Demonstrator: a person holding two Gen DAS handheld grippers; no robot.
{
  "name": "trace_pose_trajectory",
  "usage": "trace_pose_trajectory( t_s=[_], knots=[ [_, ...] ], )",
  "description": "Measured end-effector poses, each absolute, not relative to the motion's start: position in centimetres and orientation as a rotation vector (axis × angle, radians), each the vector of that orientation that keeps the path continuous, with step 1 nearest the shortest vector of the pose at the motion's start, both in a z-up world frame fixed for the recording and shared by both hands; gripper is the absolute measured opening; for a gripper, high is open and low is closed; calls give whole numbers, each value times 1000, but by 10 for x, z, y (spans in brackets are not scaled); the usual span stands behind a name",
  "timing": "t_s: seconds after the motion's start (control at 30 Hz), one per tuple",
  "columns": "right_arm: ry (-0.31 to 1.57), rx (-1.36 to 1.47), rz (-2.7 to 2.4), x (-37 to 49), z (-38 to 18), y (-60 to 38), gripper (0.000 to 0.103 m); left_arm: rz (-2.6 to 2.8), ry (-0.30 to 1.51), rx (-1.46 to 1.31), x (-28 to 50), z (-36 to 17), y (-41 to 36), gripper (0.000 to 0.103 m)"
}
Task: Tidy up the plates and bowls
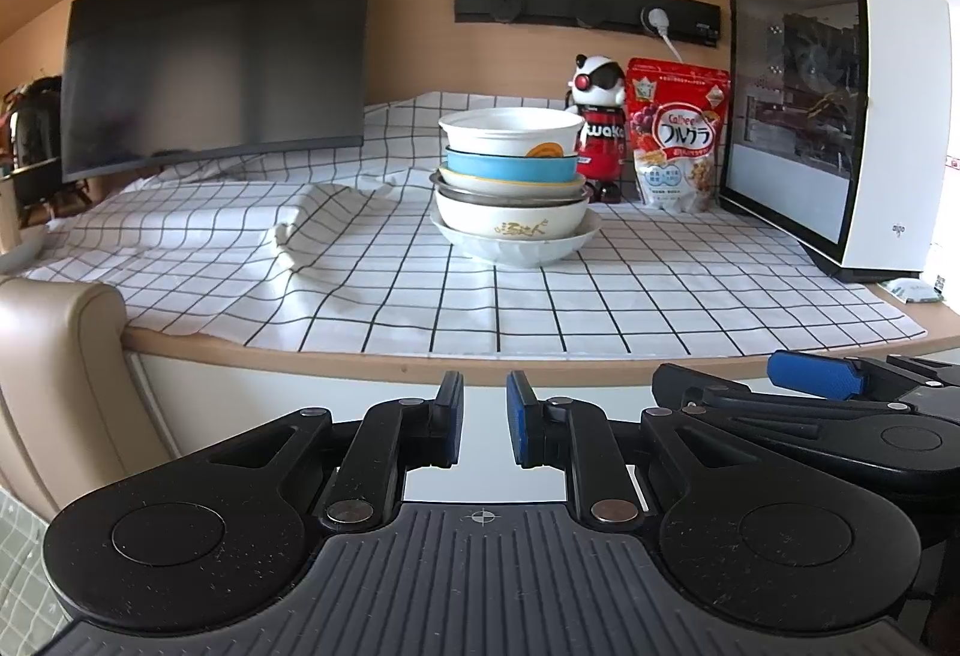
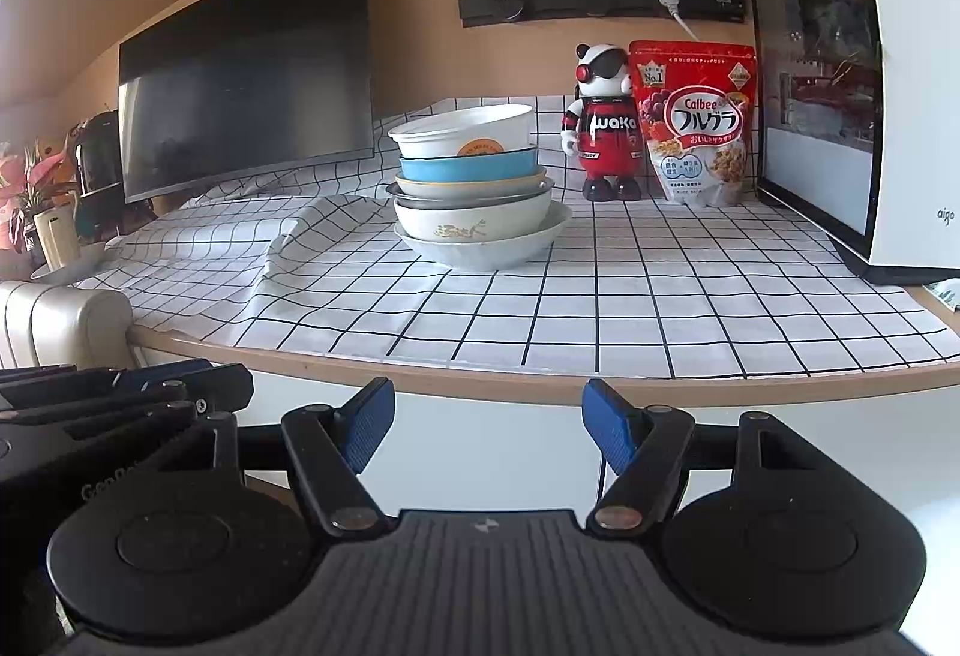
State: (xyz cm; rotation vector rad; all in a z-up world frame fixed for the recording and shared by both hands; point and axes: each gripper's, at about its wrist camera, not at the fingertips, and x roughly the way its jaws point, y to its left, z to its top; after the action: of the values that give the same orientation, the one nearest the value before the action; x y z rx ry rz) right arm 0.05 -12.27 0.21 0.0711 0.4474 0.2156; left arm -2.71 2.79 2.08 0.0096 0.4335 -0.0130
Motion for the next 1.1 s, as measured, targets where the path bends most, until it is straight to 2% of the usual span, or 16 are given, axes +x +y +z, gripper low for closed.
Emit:
trace_pose_trajectory(
  t_s=[1.1],
  knots=[
    [453,83,217,2,1,-126,70,-34,433,15,-22,20,29,18]
  ],
)
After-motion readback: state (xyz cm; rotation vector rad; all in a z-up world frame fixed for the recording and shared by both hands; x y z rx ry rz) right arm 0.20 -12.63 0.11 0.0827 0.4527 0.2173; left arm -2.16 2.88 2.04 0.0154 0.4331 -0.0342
